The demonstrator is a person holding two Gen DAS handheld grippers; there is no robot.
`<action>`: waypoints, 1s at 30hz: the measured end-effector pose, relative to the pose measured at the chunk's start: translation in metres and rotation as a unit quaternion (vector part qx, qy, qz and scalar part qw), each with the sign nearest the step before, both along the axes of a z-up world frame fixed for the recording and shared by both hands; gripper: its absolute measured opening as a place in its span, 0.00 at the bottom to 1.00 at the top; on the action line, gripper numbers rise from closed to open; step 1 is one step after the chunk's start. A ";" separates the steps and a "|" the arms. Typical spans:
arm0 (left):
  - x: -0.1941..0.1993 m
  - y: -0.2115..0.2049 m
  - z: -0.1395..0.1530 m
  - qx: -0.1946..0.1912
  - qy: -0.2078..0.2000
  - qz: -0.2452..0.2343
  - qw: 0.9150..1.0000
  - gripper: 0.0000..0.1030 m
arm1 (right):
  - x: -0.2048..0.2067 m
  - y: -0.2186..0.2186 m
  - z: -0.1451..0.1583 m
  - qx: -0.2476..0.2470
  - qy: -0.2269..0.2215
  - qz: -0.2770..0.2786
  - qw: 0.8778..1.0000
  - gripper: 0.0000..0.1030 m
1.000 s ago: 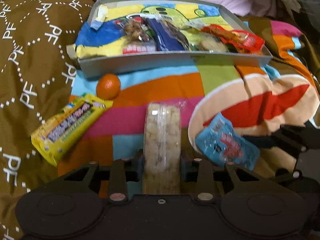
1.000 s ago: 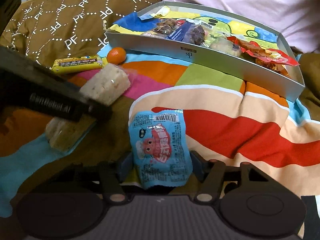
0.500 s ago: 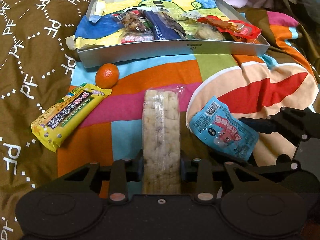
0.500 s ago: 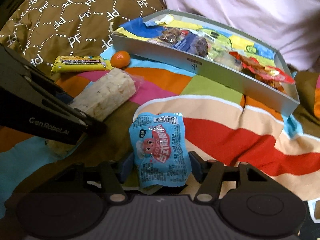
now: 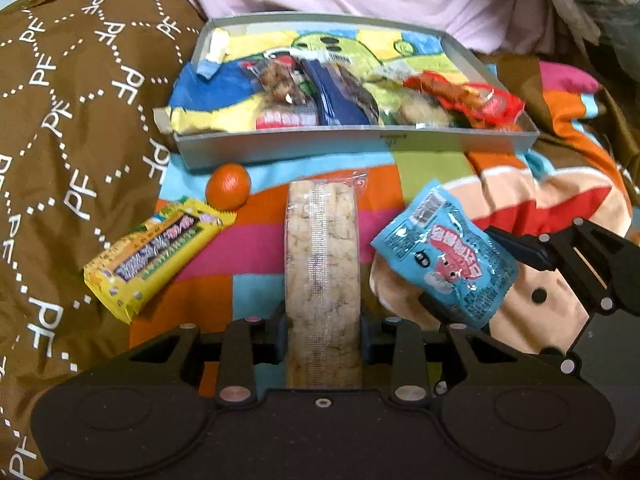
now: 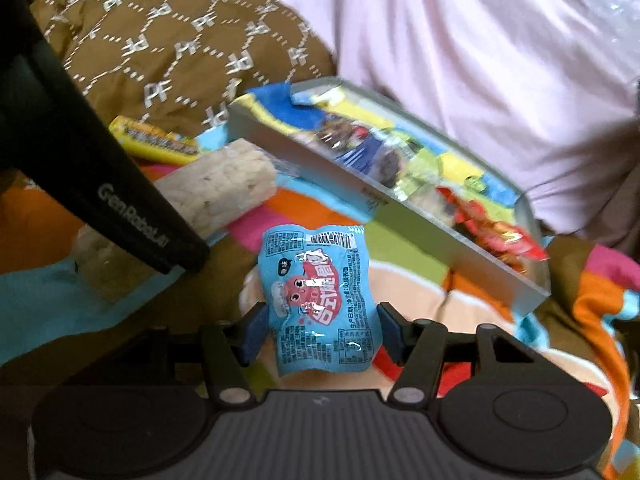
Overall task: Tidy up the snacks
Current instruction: 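Carry the rice bar and blue pouch over the tray with both tools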
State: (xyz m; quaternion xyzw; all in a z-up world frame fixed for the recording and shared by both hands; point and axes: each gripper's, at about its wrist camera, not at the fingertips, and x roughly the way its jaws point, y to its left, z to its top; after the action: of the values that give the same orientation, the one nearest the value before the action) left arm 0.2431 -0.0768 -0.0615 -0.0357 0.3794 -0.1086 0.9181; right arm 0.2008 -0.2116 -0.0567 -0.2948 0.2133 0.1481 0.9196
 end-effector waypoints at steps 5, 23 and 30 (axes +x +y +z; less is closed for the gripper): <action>0.007 0.001 0.020 -0.018 -0.018 0.015 1.000 0.34 | 0.002 -0.005 0.008 0.021 -0.045 -0.015 0.999 0.61; 0.070 0.028 0.082 0.001 -0.096 0.093 0.991 0.34 | 0.057 -0.002 0.049 0.129 -0.163 -0.051 0.977 0.62; 0.104 0.038 0.092 0.010 -0.106 0.124 0.987 0.34 | 0.091 0.004 0.059 0.171 -0.174 -0.052 0.968 0.62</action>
State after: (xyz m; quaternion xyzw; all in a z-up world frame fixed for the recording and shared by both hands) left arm 0.3466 -0.0392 0.0304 -0.0611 0.2738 0.0068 0.9598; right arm 0.2923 -0.2074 0.0018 -0.1432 0.0366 0.0803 0.9858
